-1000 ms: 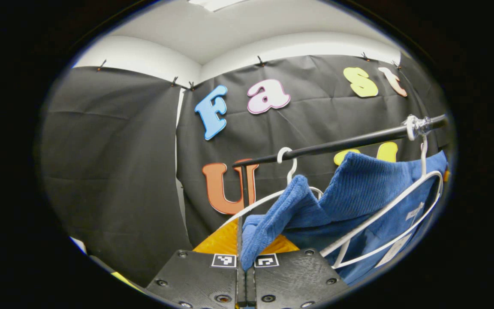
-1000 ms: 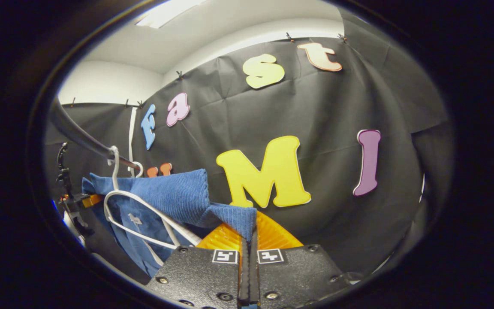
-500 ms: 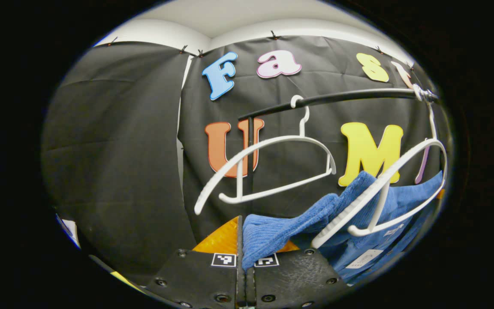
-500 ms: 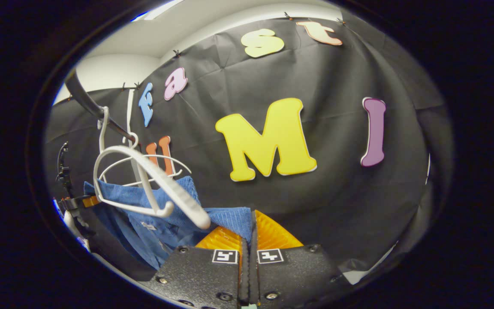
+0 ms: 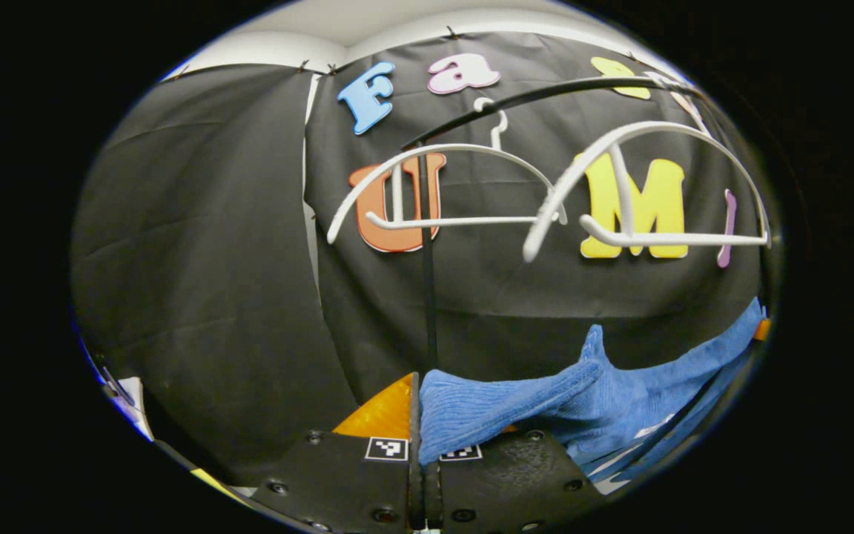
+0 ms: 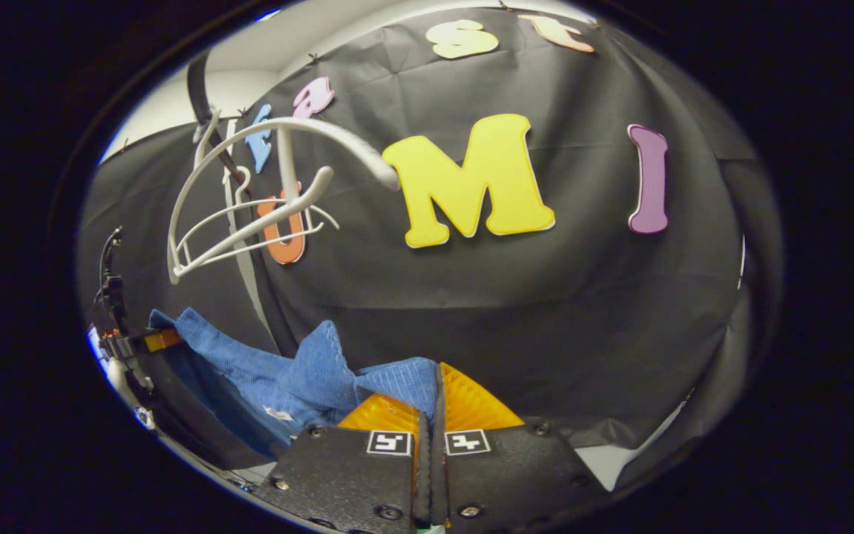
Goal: Grasp the clothes on the hanger with both hands and then place them into the laundry hamper below.
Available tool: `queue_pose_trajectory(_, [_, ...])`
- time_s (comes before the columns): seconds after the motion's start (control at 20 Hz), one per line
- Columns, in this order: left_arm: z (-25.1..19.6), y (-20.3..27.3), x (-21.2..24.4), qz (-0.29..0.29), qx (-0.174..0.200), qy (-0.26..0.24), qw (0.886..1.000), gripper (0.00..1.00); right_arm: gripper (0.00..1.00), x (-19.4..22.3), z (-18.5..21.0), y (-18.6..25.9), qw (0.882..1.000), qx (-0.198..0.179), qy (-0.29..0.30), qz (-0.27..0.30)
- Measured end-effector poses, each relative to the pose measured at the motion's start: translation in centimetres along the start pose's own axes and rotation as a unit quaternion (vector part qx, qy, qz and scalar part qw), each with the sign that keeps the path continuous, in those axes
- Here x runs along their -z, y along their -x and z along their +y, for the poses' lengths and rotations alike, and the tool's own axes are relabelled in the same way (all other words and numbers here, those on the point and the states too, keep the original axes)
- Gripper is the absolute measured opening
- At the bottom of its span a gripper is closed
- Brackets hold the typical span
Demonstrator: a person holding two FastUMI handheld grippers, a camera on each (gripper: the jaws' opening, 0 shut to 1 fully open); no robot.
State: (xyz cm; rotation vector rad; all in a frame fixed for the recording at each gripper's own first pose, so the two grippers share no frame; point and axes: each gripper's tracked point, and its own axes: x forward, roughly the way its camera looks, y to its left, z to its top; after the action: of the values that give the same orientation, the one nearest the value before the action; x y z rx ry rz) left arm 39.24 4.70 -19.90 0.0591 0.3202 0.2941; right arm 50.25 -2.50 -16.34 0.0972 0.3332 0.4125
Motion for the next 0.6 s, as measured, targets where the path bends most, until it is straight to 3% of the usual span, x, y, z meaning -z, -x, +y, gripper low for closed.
queue_pose_trajectory(0.6, [-7.9, 5.8, -3.3, -0.046, 0.135, -0.039, 0.989, 0.05, 0.04, -0.6, 14.4, 3.9, 0.998, -0.039, 0.038, -0.020])
